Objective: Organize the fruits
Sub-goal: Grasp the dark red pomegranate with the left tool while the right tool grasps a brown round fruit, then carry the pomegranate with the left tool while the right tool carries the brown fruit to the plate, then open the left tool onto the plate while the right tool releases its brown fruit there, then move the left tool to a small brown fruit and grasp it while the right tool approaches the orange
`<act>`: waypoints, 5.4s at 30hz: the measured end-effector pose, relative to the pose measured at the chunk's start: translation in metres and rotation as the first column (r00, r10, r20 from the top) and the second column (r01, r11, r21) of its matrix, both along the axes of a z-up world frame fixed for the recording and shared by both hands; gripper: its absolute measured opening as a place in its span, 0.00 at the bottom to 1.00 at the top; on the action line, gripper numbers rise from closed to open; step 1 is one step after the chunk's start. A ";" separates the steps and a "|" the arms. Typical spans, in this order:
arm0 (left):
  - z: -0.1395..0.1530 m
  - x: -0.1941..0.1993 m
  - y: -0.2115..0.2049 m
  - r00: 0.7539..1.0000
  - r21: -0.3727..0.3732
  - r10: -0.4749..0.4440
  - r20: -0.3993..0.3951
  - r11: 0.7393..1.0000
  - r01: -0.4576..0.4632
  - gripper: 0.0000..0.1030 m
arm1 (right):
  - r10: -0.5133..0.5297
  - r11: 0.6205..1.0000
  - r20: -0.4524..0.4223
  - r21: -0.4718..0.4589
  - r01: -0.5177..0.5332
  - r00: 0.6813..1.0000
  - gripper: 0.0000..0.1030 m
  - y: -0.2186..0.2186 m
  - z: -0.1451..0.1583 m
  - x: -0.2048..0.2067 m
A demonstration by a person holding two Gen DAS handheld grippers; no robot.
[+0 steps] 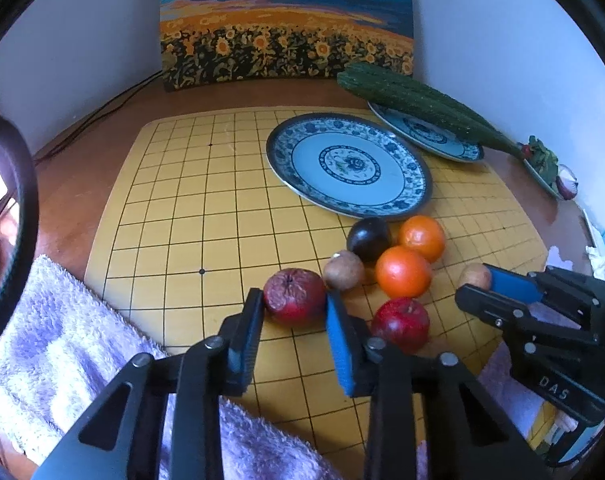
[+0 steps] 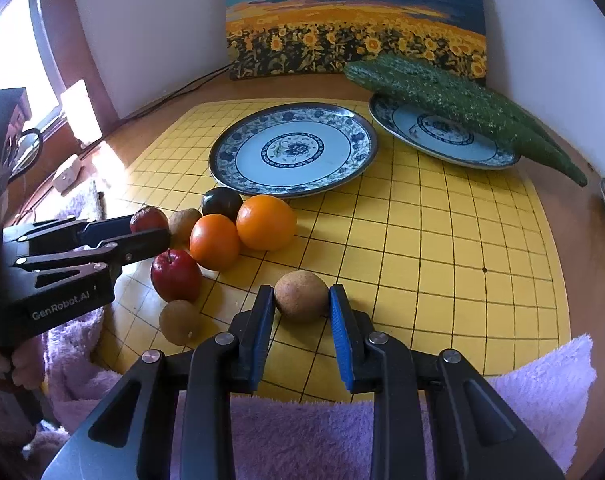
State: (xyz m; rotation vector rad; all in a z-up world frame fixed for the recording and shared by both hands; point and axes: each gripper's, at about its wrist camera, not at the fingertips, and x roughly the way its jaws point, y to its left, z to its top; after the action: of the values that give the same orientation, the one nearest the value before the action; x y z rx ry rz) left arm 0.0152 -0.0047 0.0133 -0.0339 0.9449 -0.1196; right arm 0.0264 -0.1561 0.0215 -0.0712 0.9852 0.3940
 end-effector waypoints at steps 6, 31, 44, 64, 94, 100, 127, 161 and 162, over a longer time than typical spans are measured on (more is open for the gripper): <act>0.010 -0.009 -0.001 1.000 -0.017 -0.008 0.020 1.000 0.009 0.32 | -0.031 0.999 0.013 0.008 0.031 0.999 0.28 -0.011 0.008 -0.009; 0.056 -0.006 -0.024 0.990 -0.015 -0.114 0.077 0.993 0.115 0.32 | -0.091 0.992 0.077 0.098 0.083 0.993 0.28 -0.022 0.064 -0.036; 0.076 0.020 -0.026 0.990 -0.018 -0.090 0.104 0.996 0.092 0.32 | -0.054 0.993 0.071 0.108 0.046 0.996 0.28 -0.019 0.072 0.004; 0.041 0.108 -0.022 0.999 -0.028 -0.032 0.020 0.999 0.033 0.32 | 0.020 0.996 0.041 0.089 -0.024 0.999 0.28 -0.001 0.051 0.095; 0.001 0.157 -0.022 1.000 -0.010 -0.010 -0.007 1.000 0.010 0.32 | 0.043 0.998 0.046 0.040 -0.045 0.998 0.28 0.017 0.003 0.150; 0.004 0.156 -0.021 1.000 -0.004 -0.008 -0.009 1.000 0.008 0.36 | 0.027 0.997 0.031 0.070 -0.029 0.999 0.29 0.015 0.002 0.152; 0.028 0.099 -0.011 1.000 -0.033 0.006 -0.008 0.999 -0.006 0.48 | -0.028 0.992 0.037 0.125 0.023 0.999 0.53 -0.004 0.041 0.097; 0.010 0.025 0.007 0.998 -0.115 0.023 -0.055 0.993 -0.029 0.51 | -0.107 0.990 0.048 0.100 0.101 0.993 0.53 -0.015 0.034 0.011; 0.009 0.025 0.007 0.998 -0.117 0.023 -0.056 0.993 -0.029 0.51 | -0.106 0.990 0.049 0.098 0.101 0.993 0.53 -0.014 0.033 0.010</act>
State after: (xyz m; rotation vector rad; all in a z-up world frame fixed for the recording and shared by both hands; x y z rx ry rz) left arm 0.0398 0.0027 0.0223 -0.1594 0.9912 -0.1511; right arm 0.0362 -0.1703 0.0547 0.0556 0.9116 0.3414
